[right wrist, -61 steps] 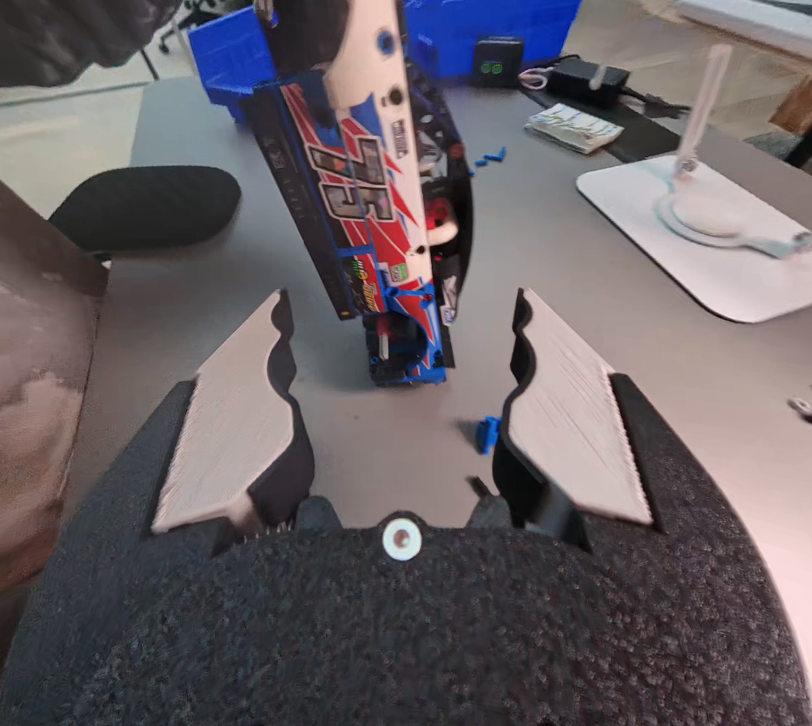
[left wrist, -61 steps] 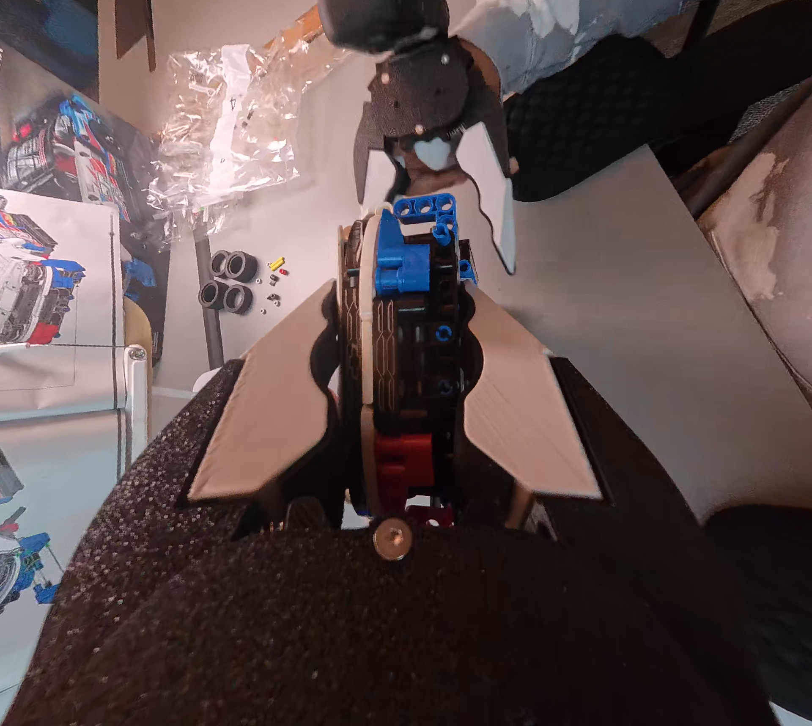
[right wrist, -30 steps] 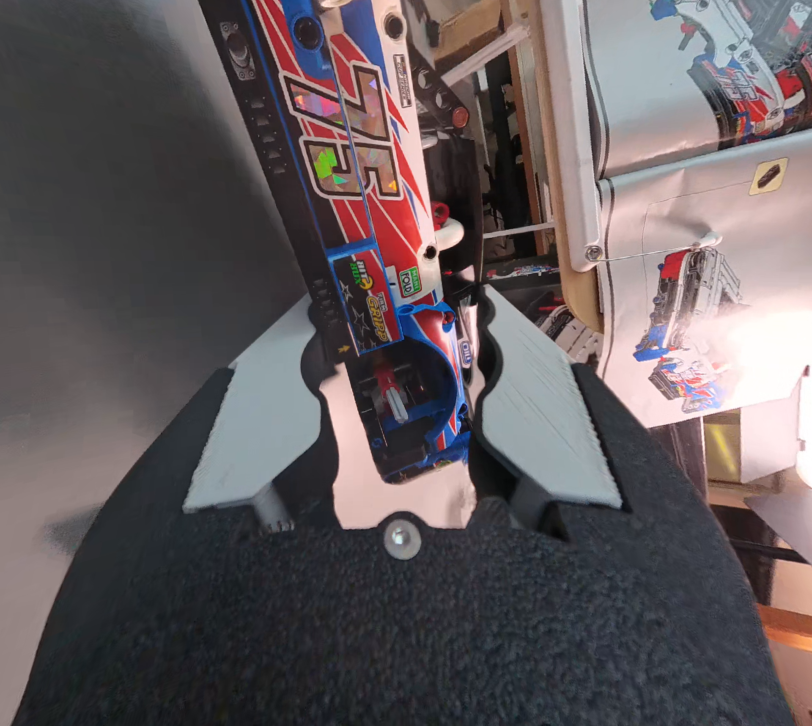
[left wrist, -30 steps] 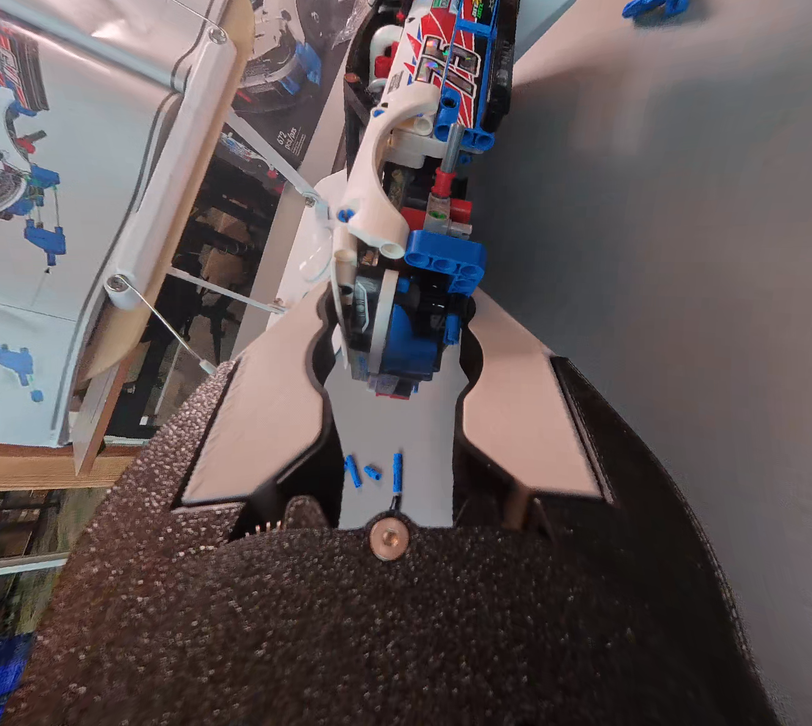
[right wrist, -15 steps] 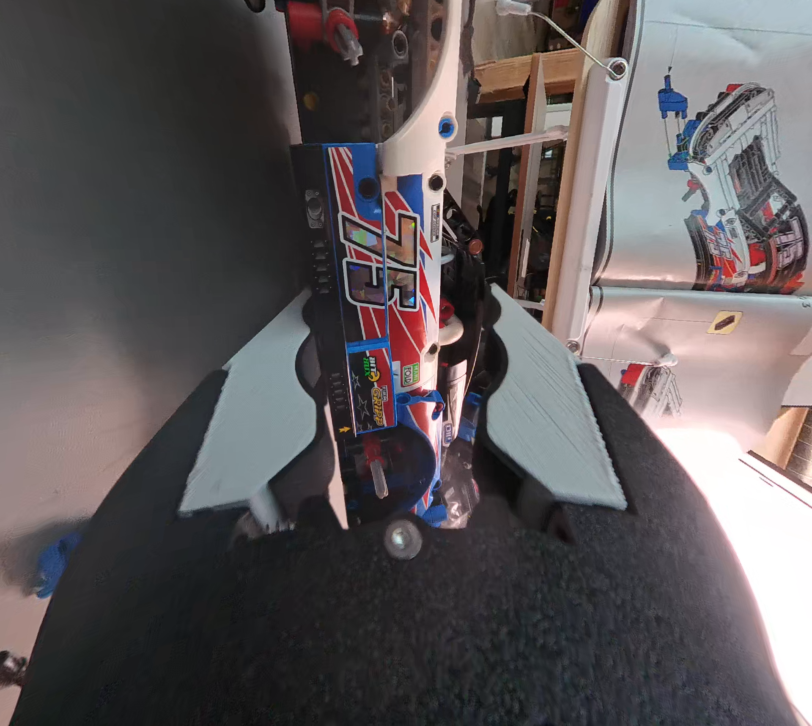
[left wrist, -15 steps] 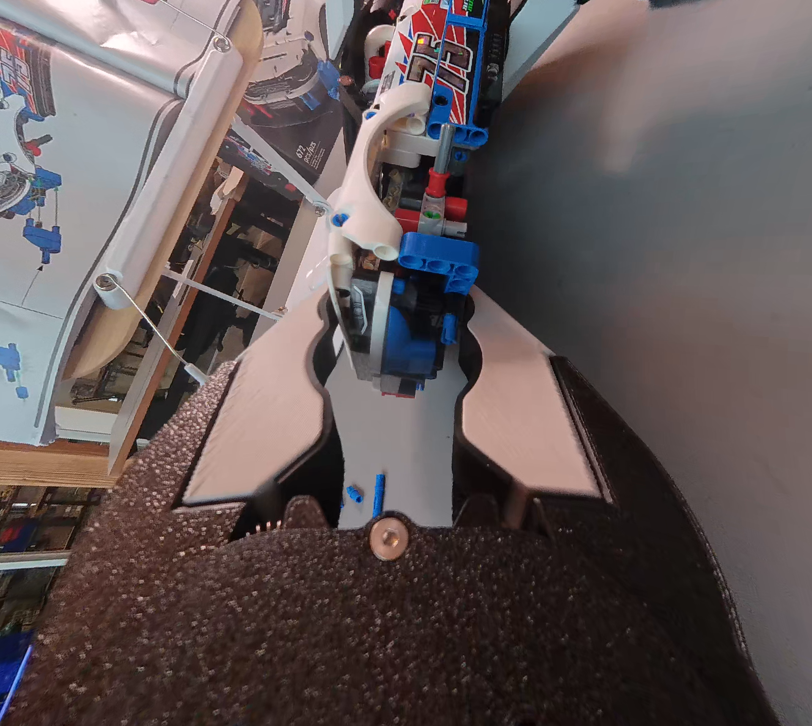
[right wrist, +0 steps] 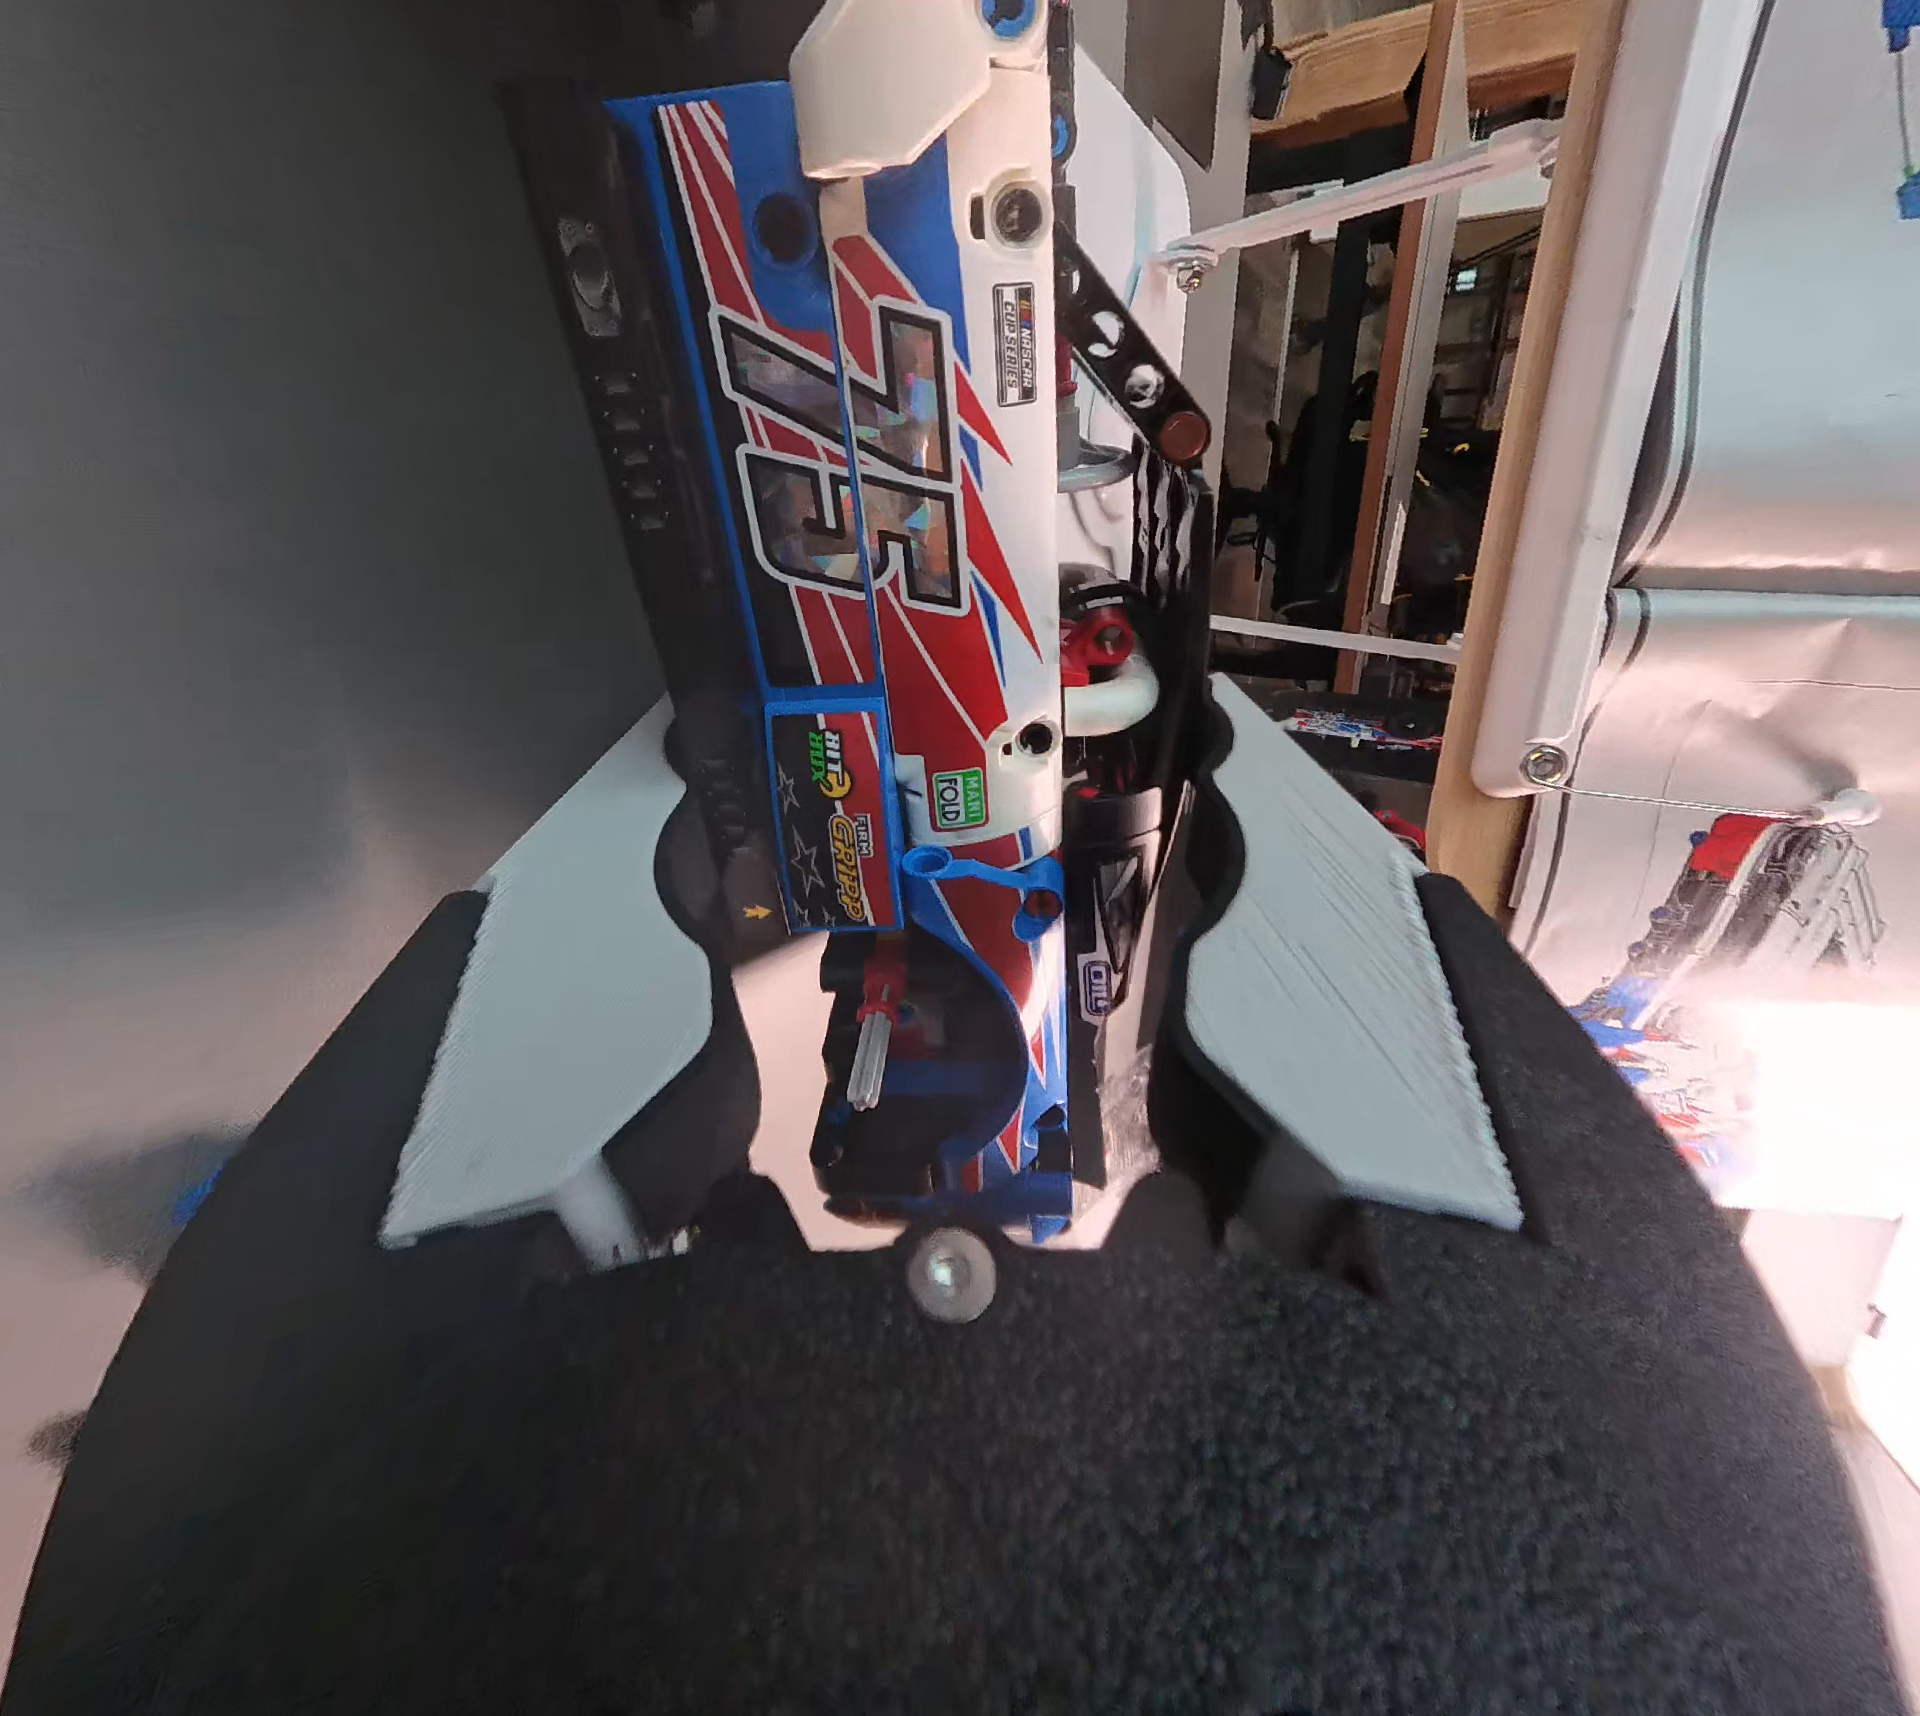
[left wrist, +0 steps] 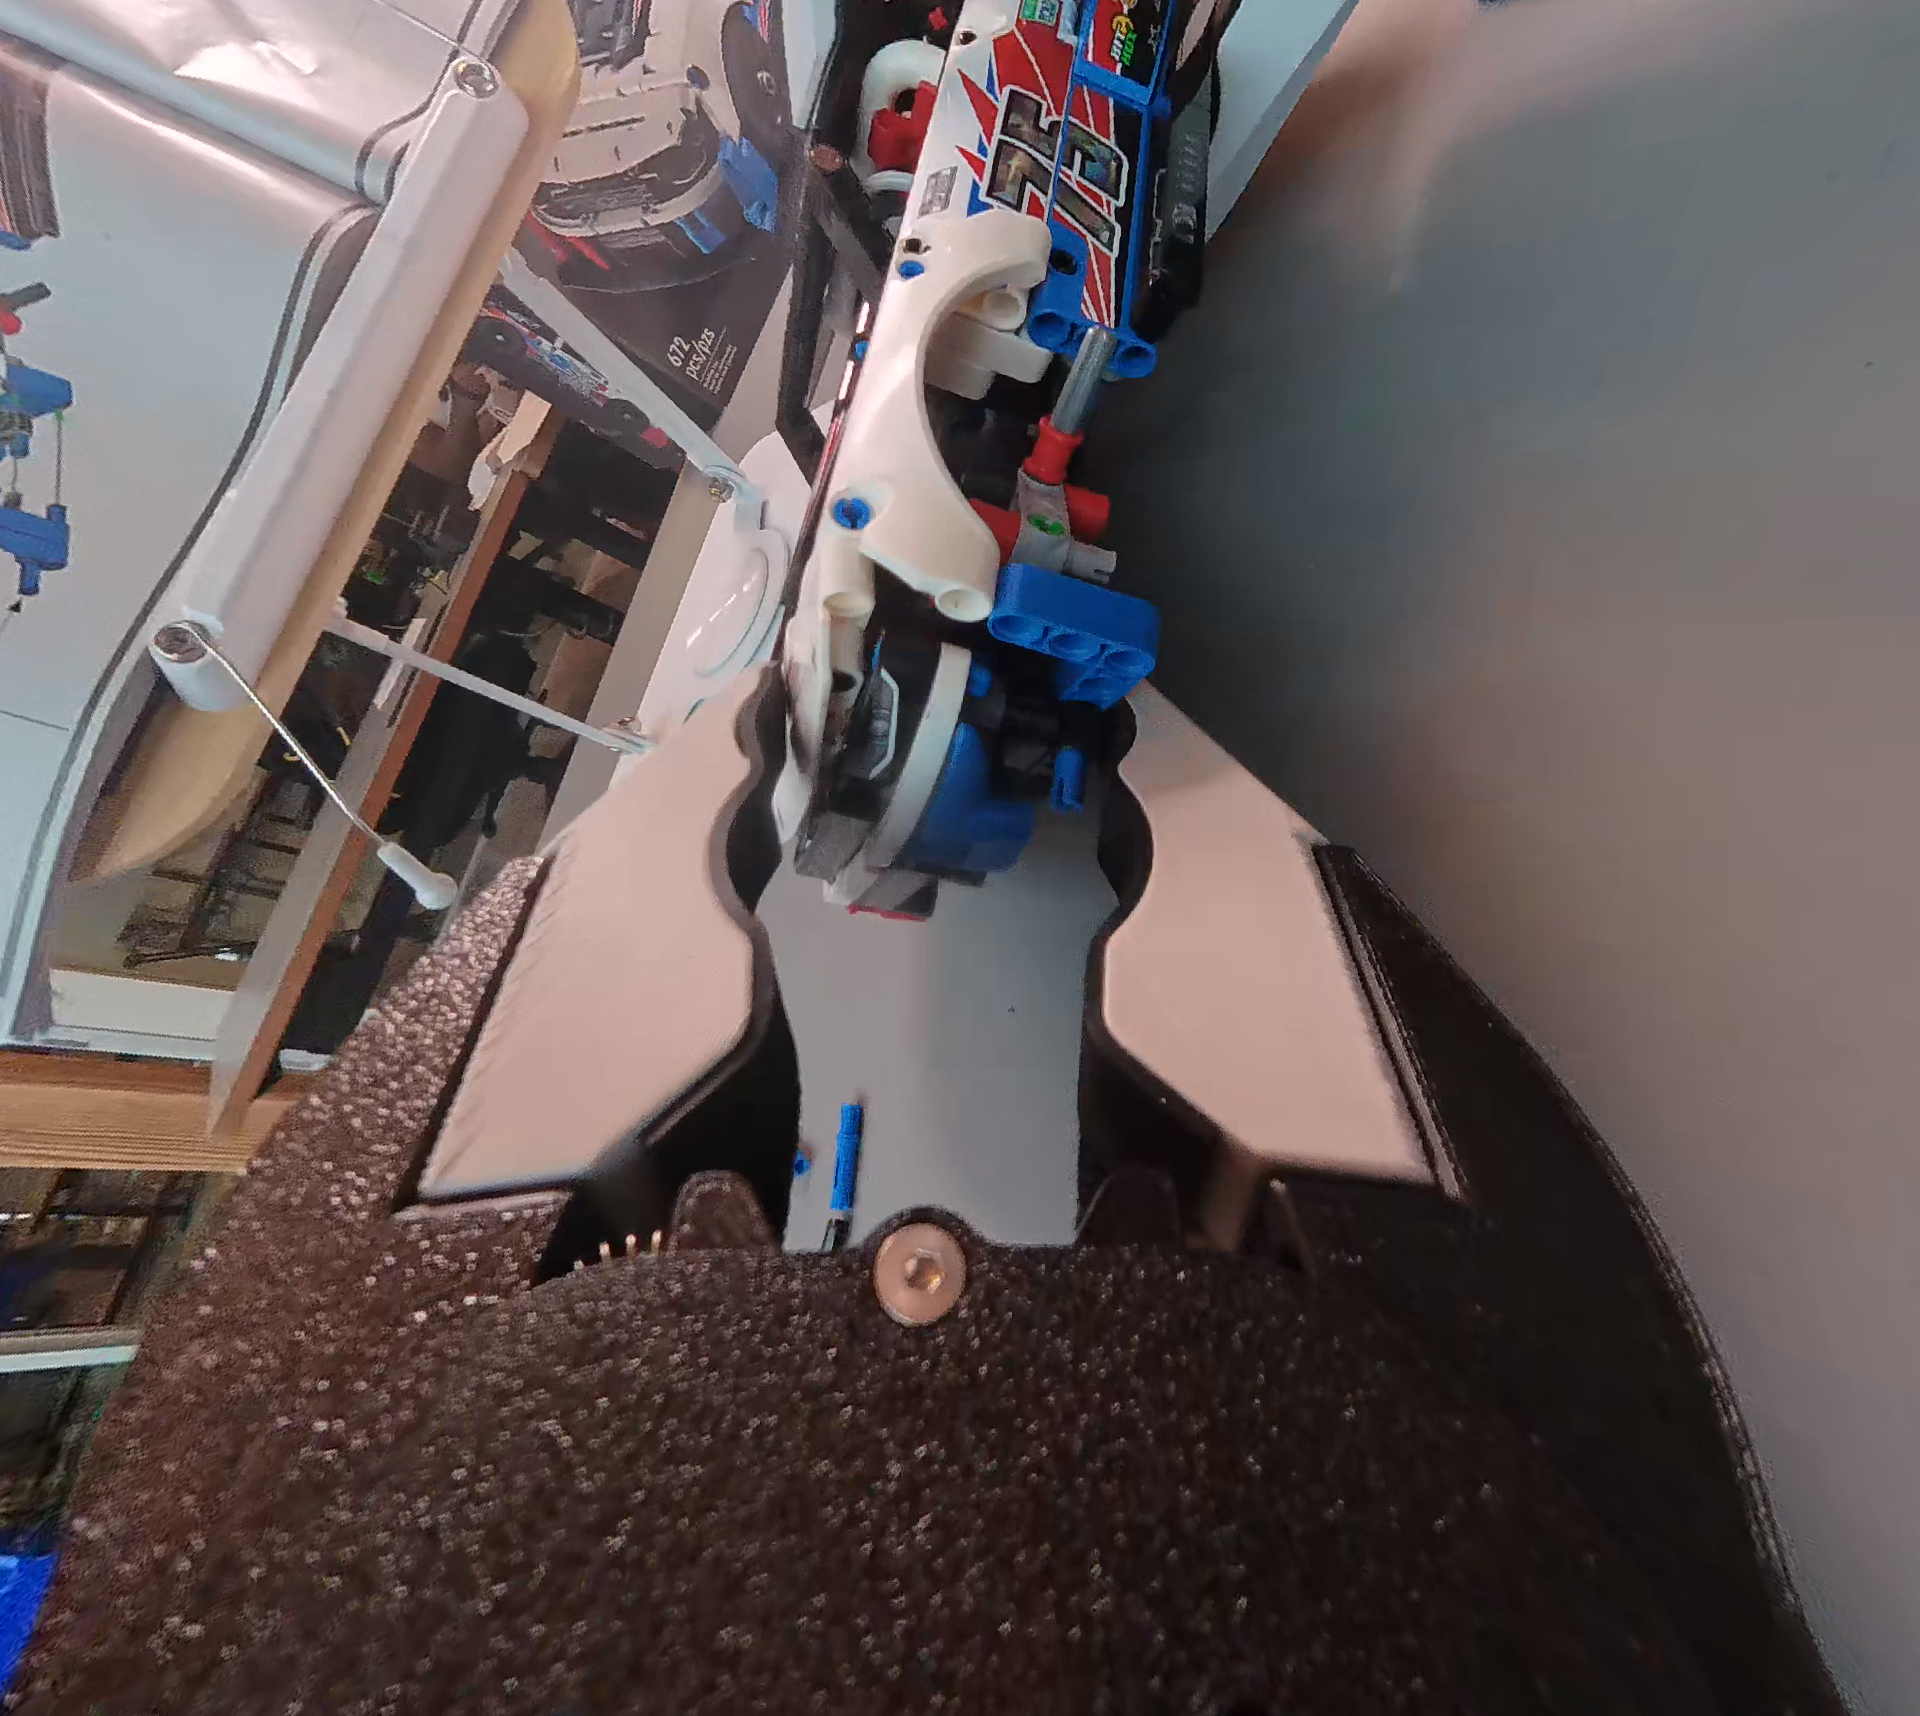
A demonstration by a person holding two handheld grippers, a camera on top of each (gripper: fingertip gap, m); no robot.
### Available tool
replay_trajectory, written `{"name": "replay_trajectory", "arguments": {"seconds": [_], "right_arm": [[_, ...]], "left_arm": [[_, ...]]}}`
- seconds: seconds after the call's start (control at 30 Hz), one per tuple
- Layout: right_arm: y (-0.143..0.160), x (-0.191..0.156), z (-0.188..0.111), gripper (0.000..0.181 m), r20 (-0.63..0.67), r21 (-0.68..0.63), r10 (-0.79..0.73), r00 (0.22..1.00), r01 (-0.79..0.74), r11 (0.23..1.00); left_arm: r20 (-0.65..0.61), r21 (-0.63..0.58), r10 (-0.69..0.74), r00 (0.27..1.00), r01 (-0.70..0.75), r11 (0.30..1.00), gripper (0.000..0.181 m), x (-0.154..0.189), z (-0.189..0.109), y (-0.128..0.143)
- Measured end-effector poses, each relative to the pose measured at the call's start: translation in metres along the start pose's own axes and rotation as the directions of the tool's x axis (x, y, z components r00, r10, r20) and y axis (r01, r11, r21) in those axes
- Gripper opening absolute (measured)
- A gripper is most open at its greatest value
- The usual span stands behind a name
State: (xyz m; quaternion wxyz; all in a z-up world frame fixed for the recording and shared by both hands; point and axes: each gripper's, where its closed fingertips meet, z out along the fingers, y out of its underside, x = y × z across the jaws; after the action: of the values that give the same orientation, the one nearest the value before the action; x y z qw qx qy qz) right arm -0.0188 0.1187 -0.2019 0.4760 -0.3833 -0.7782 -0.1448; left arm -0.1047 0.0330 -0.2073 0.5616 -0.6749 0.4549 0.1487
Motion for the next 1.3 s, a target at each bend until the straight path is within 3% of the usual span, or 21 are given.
{"name": "replay_trajectory", "arguments": {"seconds": [0.03, 0.2, 0.3, 0.57, 0.9, 1.03, 1.13, 1.3], "right_arm": [[-0.001, 0.0, 0.001, 0.09, -0.007, 0.012, 0.015, 1.0, -0.015, 1.0], [0.007, 0.001, 0.005, 0.091, -0.075, -0.012, 0.001, 0.997, -0.002, 1.0], [0.014, 0.0, 0.009, 0.091, -0.144, -0.006, -0.091, 0.985, 0.091, 0.996], [0.014, -0.006, 0.008, 0.092, -0.186, 0.056, -0.133, 0.974, 0.146, 0.988], [0.019, -0.014, 0.001, 0.088, -0.077, 0.052, -0.177, 0.981, 0.181, 0.982], [0.018, -0.021, -0.008, 0.09, -0.027, 0.107, -0.234, 0.972, 0.236, 0.966], [0.02, -0.029, -0.017, 0.097, 0.123, 0.135, -0.27, 0.955, 0.253, 0.958], [0.023, -0.026, -0.021, 0.083, 0.239, 0.111, -0.275, 0.931, 0.255, 0.96]], "left_arm": [[-0.006, 0.007, -0.021, 1.0, 0.021, 1.0, 0.06, -0.001, -0.003, 0.001], [-0.033, 0.023, -0.123, 0.992, 0.124, 0.992, 0.065, 0.003, -0.029, 0.014], [-0.052, 0.021, -0.248, 0.967, 0.25, 0.968, 0.068, 0.004, -0.041, 0.019], [-0.109, -0.107, -0.401, 0.909, 0.391, 0.914, 0.075, 0.016, -0.035, 0.022], [-0.129, -0.224, -0.561, 0.818, 0.527, 0.82, 0.074, 0.021, -0.042, 0.039], [-0.136, -0.239, -0.606, 0.783, 0.568, 0.787, 0.074, 0.021, -0.044, 0.042], [-0.144, -0.234, -0.62, 0.771, 0.582, 0.779, 0.074, 0.02, -0.045, 0.042], [-0.15, -0.239, -0.624, 0.767, 0.584, 0.775, 0.073, 0.021, -0.046, 0.042]]}}
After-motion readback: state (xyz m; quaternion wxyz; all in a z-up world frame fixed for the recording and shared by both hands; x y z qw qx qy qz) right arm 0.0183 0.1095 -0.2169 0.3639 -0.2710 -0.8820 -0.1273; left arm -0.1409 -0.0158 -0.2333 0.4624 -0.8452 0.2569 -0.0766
